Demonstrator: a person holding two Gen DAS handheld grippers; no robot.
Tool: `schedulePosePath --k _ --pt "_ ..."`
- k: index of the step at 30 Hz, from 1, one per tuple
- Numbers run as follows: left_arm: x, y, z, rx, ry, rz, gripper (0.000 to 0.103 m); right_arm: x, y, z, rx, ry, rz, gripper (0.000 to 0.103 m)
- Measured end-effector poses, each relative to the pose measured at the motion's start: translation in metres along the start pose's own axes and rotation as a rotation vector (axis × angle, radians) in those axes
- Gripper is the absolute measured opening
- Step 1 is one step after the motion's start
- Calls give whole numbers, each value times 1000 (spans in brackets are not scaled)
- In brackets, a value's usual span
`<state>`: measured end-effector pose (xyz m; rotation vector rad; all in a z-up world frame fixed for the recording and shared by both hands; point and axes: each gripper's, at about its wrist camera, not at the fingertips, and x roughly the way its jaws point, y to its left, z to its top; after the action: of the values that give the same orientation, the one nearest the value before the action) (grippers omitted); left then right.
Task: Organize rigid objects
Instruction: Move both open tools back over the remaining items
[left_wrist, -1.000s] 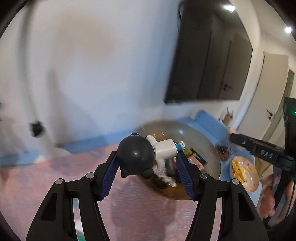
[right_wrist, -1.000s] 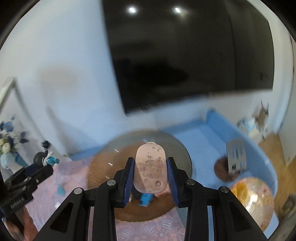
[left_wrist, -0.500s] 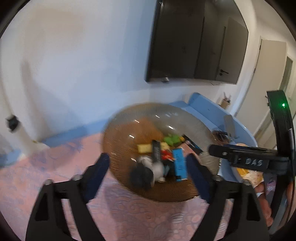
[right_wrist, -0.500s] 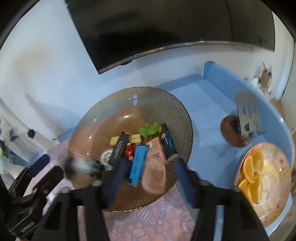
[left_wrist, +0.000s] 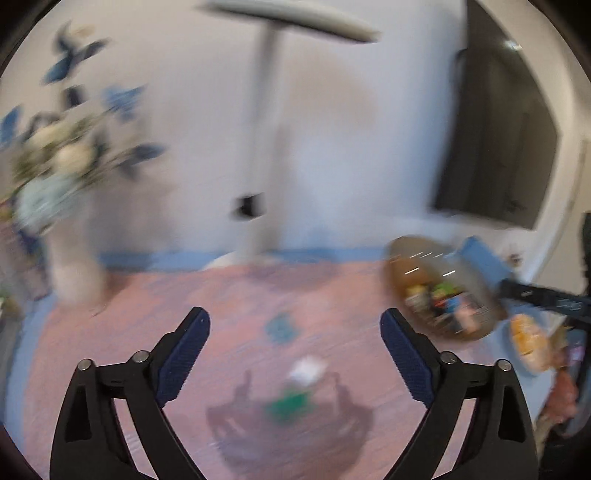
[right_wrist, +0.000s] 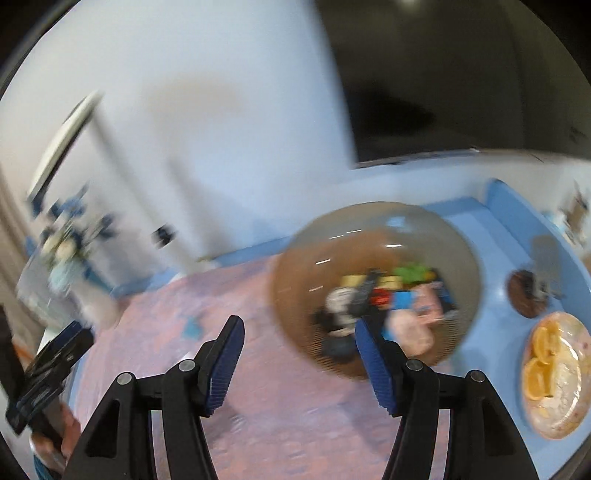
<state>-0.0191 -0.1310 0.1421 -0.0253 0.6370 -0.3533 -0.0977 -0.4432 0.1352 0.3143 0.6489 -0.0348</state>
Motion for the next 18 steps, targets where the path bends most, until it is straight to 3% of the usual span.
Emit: schedulePosePath --k 4,7,12,15,18 --pt "15 50 -39 -76 76 101 102 27 46 -37 -111 28 28 77" --pt "36 72 -69 -107 149 149 102 63 65 -67 -165 71 19 77" --pt "56 87 -104 -117 199 157 102 111 76 -112 -311 92 -35 77" --pt "59 90 -105 -133 204 122 102 126 69 -121 -290 141 -57 77" --pt "58 91 -107 -138 211 125 102 129 65 -120 -280 137 -82 78"
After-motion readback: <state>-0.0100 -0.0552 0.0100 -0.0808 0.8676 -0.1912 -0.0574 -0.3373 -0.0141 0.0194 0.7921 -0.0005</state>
